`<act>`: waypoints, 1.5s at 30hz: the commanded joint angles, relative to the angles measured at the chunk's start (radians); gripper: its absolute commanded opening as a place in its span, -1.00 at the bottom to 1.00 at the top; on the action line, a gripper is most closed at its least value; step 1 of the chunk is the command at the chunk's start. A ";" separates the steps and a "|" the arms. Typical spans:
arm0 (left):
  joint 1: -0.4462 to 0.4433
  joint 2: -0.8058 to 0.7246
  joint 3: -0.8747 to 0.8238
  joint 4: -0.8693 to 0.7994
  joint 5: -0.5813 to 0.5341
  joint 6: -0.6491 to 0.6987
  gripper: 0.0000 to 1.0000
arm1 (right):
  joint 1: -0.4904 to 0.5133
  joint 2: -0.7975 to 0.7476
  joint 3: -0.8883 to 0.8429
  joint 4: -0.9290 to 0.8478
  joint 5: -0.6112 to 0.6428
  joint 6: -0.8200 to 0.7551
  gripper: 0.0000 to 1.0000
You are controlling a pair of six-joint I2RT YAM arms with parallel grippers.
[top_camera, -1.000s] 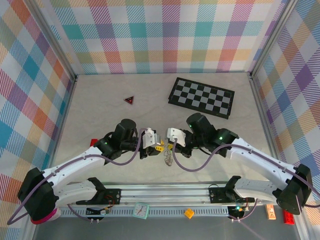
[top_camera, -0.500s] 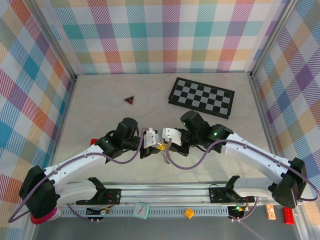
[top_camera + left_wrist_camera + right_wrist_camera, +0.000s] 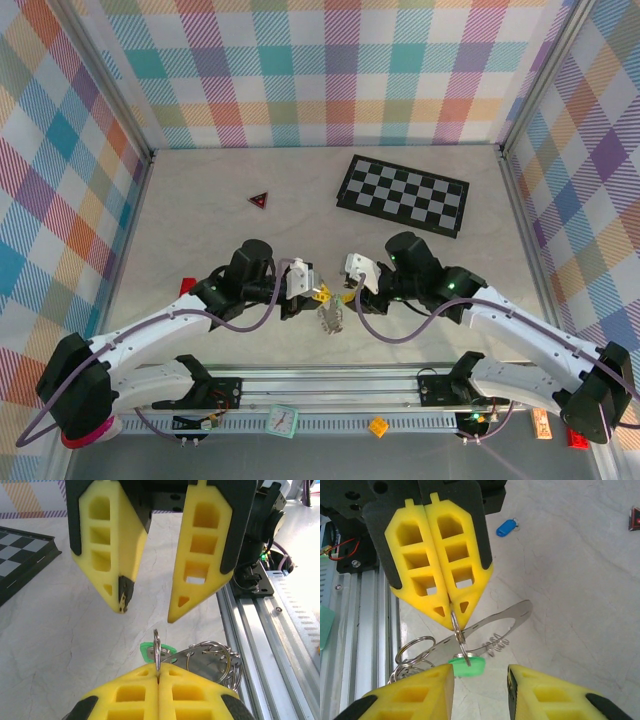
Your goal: Put the keys on the keyring
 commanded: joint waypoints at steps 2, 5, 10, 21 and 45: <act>-0.009 -0.022 -0.012 0.081 0.050 -0.012 -1.00 | 0.000 -0.004 -0.010 0.055 -0.051 0.029 -0.34; -0.009 -0.020 -0.014 0.085 0.052 -0.011 -1.00 | 0.000 0.011 -0.004 0.063 -0.066 0.021 -0.38; -0.009 -0.024 -0.016 0.085 0.052 -0.010 -1.00 | -0.001 0.017 0.000 0.047 -0.072 0.010 -0.64; -0.009 -0.017 -0.026 0.156 0.087 -0.041 -1.00 | -0.001 0.024 -0.028 0.056 -0.067 0.009 -1.00; -0.008 -0.007 -0.046 0.213 0.102 -0.074 -1.00 | -0.001 -0.069 -0.104 0.197 -0.097 0.020 -0.47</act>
